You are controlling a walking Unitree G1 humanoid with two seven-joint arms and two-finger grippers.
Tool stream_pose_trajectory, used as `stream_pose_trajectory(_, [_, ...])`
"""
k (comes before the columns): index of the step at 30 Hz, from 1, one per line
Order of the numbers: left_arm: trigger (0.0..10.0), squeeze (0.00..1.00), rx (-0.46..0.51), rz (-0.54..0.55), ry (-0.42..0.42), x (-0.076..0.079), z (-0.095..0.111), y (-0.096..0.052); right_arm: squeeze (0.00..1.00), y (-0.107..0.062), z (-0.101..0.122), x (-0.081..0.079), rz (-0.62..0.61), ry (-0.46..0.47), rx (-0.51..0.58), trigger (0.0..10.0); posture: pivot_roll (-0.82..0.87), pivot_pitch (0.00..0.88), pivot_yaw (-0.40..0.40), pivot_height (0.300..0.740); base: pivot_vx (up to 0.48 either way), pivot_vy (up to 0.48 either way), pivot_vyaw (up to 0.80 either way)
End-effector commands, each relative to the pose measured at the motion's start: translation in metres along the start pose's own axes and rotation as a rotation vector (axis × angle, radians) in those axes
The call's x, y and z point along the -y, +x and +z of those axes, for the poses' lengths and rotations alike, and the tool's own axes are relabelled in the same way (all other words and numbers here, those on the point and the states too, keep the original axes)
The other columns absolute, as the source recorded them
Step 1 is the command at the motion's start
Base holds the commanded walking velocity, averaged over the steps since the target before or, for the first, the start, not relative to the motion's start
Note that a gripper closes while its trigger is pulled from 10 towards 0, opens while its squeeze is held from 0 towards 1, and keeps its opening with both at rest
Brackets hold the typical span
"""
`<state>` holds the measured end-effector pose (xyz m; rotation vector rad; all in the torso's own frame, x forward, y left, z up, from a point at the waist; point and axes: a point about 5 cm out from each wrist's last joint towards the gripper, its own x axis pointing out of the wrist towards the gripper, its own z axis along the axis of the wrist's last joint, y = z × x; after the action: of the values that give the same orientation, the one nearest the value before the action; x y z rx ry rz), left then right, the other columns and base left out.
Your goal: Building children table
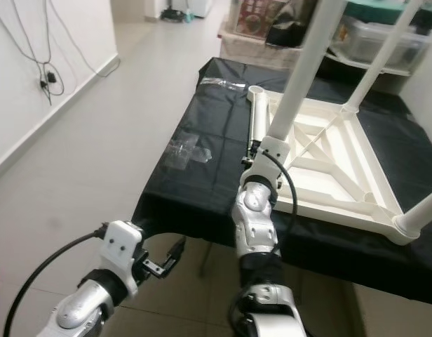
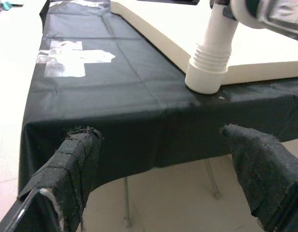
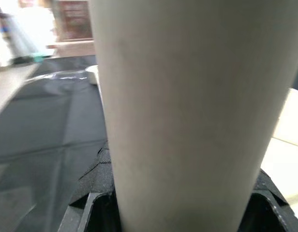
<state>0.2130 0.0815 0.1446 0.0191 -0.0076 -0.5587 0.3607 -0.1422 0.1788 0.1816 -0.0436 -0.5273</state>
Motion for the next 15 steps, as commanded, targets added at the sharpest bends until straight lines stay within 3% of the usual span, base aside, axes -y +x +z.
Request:
stream_pose_trajectory(1, [10.0, 0.0, -0.014, -0.004, 0.011, 0.0, -0.004, 0.001, 0.0, -0.012, -0.026, -0.008, -0.09, 0.053, -0.137, 0.0, 0.17, 0.104, -0.132, 0.74, 0.0, 0.0, 0.0])
stream_pose_trajectory(2, [10.0, 0.0, -0.014, -0.004, 0.011, 0.0, -0.004, 0.001, 0.0, -0.012, -0.026, -0.008, -0.09, 0.053, -0.137, 0.0, 0.17, 0.104, -0.132, 0.74, 0.0, 0.0, 0.0])
stream_pose_trajectory(3, [10.0, 0.0, -0.013, -0.001, 0.012, 0.0, -0.004, 0.001, 0.0, -0.016, -0.024, -0.021, -0.057, 0.088, -0.144, 1.4, 0.17, 0.107, -0.137, 0.74, 0.0, 0.0, 0.0])
stream_pose_trajectory(4, [10.0, 0.0, -0.013, 0.0, 0.013, 0.0, -0.004, 0.001, 0.0, -0.02, -0.023, -0.032, 0.026, 0.092, -0.152, 10.0, 0.17, 0.107, -0.137, 0.74, 0.0, 0.0, 0.0])
stream_pose_trajectory(5, [10.0, 0.0, -0.013, 0.001, 0.012, 0.0, -0.004, 0.001, 0.0, -0.021, -0.022, -0.039, 0.083, 0.089, -0.157, 10.0, 0.17, 0.107, -0.137, 0.74, 0.0, 0.0, 0.0])
stream_pose_trajectory(7, [10.0, 0.0, -0.013, 0.001, 0.012, 0.0, -0.004, 0.001, 0.0, -0.021, -0.022, -0.039, 0.083, 0.089, -0.157, 10.0, 0.17, 0.107, -0.137, 0.74, 0.0, 0.0, 0.0])
stream_pose_trajectory(8, [10.0, 0.0, -0.013, 0.001, 0.012, 0.0, -0.004, 0.001, 0.19, -0.023, -0.022, -0.042, 0.119, 0.084, -0.161, 10.0, 0.17, 0.107, -0.137, 0.74, 0.0, 0.0, 0.0])
stream_pose_trajectory(10, [10.0, 0.0, -0.013, 0.001, 0.012, 0.0, -0.004, 0.001, 0.19, -0.023, -0.022, -0.042, 0.119, 0.084, -0.161, 10.0, 0.17, 0.107, -0.137, 0.74, 0.0, 0.0, 0.0])
stream_pose_trajectory(11, [10.0, 0.0, -0.013, 0.0, 0.011, 0.0, -0.005, 0.002, 1.0, -0.026, -0.019, -0.044, 0.16, 0.089, -0.153, 10.0, 0.15, 0.105, -0.13, 0.74, 0.0, 0.0, 0.0])
stream_pose_trajectory(13, [10.0, 0.0, -0.014, -0.002, 0.009, 0.0, -0.006, 0.003, 1.0, -0.025, -0.018, -0.036, 0.196, 0.062, -0.131, 10.0, 0.15, 0.098, -0.128, 0.74, 0.0, 0.0, 0.0])
stream_pose_trajectory(14, [10.0, 0.0, -0.013, -0.004, 0.007, 0.0, -0.007, 0.004, 0.34, -0.023, -0.019, -0.029, 0.242, 0.043, -0.126, 10.0, 0.15, 0.098, -0.128, 0.74, 0.0, 0.0, 0.0])
stream_pose_trajectory(15, [10.0, 0.0, -0.012, -0.005, 0.005, 0.0, -0.007, 0.005, 0.34, -0.022, -0.02, -0.025, 0.272, 0.03, -0.125, 10.0, 0.15, 0.098, -0.128, 0.74, 0.0, 0.0, 0.0])
